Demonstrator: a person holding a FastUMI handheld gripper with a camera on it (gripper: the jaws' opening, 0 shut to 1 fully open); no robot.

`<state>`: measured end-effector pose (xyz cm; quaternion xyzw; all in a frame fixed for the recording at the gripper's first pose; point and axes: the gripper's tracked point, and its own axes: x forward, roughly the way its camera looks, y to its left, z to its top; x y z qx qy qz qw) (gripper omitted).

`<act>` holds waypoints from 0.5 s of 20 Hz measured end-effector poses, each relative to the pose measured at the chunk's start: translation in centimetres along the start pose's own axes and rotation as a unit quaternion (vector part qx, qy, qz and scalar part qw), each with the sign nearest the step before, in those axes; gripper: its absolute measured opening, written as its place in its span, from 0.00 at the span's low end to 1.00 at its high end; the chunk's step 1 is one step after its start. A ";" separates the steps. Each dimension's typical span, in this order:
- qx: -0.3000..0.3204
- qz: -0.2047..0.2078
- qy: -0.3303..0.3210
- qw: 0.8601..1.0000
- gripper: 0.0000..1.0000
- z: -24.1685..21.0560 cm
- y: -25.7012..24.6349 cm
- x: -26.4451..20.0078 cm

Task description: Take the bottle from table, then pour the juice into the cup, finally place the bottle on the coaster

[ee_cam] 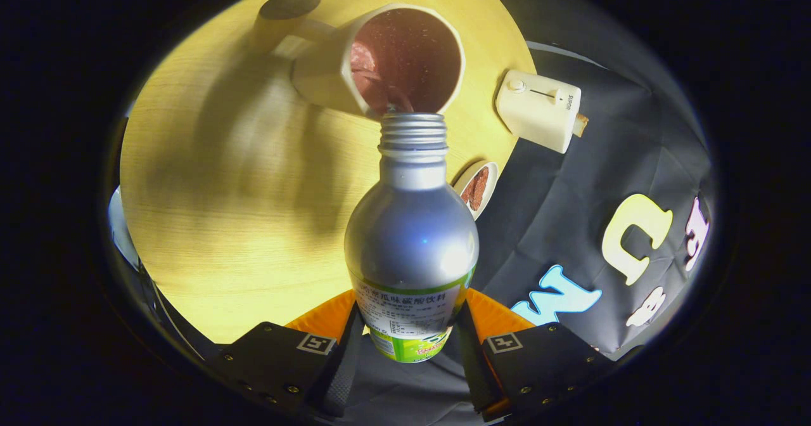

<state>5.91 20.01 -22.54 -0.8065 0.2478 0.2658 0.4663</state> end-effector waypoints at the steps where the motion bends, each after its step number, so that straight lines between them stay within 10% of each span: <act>1: -0.001 0.000 0.001 1.000 0.71 0.0 0.0 0.0; 10: -0.019 -0.002 0.005 1.000 0.72 0.2 -0.8 -0.8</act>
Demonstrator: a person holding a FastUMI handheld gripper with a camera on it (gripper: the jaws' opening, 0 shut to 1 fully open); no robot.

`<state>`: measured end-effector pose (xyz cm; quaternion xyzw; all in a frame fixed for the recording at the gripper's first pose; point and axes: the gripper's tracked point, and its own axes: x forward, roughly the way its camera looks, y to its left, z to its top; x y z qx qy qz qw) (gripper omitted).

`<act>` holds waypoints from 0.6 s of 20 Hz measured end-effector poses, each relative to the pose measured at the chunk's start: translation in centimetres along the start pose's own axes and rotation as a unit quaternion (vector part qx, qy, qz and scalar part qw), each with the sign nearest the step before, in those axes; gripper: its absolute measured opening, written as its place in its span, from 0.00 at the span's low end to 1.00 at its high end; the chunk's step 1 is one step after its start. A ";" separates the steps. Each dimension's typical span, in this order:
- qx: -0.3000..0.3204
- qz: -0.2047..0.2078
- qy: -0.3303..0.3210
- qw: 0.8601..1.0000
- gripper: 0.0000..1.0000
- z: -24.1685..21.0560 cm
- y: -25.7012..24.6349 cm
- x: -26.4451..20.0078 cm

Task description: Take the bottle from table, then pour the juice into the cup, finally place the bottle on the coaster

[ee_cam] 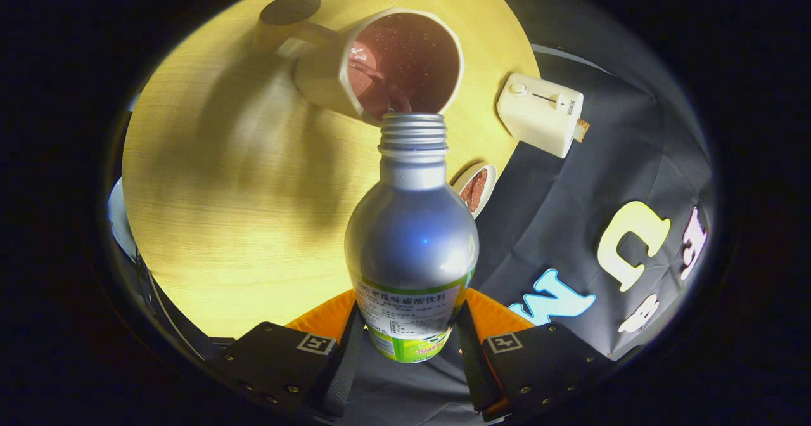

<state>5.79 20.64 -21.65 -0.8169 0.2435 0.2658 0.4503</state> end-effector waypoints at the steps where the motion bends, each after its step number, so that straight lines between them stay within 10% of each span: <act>1: -0.003 0.000 0.001 1.000 0.72 0.0 0.0 -0.1; 12: -0.026 0.007 0.007 1.000 0.71 0.4 -0.5 -0.1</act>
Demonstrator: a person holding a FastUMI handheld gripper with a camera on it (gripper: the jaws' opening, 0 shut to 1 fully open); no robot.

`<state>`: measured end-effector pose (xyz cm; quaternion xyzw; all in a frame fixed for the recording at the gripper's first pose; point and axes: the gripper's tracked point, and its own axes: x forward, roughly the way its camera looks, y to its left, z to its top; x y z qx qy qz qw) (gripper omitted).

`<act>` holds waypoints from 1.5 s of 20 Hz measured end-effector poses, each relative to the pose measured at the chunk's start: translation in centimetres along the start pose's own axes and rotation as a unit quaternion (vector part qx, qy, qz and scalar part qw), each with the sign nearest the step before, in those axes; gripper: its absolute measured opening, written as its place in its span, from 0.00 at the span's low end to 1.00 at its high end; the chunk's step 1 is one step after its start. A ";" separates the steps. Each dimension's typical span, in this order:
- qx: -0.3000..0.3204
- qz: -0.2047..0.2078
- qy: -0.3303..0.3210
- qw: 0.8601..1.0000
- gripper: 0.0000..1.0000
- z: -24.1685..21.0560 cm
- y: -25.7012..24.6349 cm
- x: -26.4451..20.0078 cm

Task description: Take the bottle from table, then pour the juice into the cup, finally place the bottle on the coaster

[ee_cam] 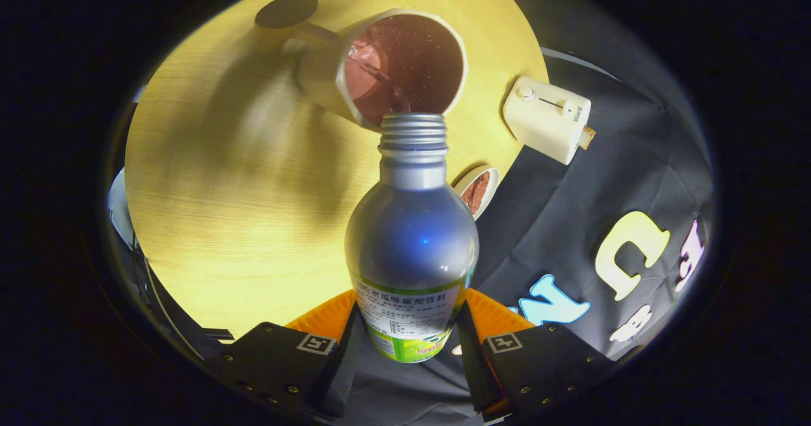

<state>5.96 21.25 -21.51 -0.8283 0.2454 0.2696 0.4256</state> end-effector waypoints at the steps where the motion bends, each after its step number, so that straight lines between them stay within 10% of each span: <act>1: -0.003 0.000 0.001 1.000 0.71 0.0 -0.1 -0.1; 30: -0.085 0.005 0.047 0.995 0.71 -0.9 -2.9 -1.6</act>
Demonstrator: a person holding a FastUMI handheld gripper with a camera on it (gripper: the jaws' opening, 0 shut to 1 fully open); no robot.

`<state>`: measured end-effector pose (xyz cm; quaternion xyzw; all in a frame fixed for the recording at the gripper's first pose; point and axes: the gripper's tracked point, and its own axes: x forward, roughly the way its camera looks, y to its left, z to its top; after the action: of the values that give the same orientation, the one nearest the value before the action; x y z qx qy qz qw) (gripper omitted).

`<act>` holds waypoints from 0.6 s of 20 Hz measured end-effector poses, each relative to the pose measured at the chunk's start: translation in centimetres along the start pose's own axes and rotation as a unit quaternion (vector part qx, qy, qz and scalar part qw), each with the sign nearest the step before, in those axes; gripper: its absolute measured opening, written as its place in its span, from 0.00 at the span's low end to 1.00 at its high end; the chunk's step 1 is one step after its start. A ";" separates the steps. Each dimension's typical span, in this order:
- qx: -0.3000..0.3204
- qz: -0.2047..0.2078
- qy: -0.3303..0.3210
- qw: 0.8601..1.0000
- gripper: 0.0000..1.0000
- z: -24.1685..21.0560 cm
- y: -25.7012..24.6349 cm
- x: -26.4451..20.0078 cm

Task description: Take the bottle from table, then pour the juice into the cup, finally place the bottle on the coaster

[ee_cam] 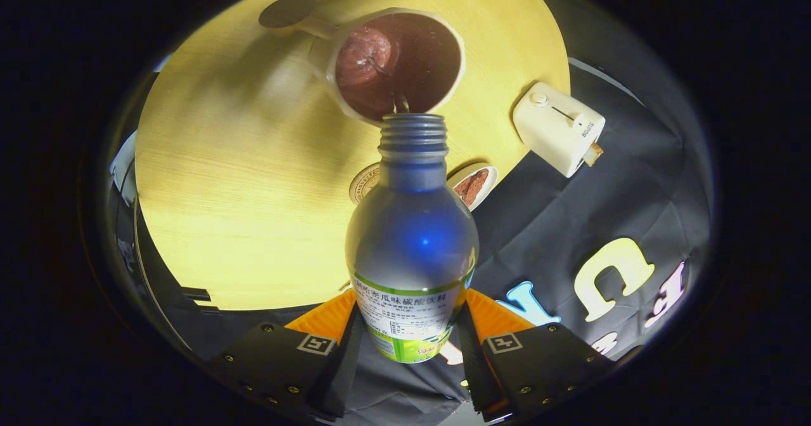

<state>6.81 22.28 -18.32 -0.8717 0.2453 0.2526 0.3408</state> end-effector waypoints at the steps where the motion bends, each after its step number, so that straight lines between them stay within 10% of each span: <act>1: -0.003 -0.001 0.000 1.000 0.71 0.1 -0.1 0.0; 12: -0.024 0.010 0.011 1.000 0.71 0.0 0.0 0.0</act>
<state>6.79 22.27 -18.31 -0.8796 0.2519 0.2523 0.3148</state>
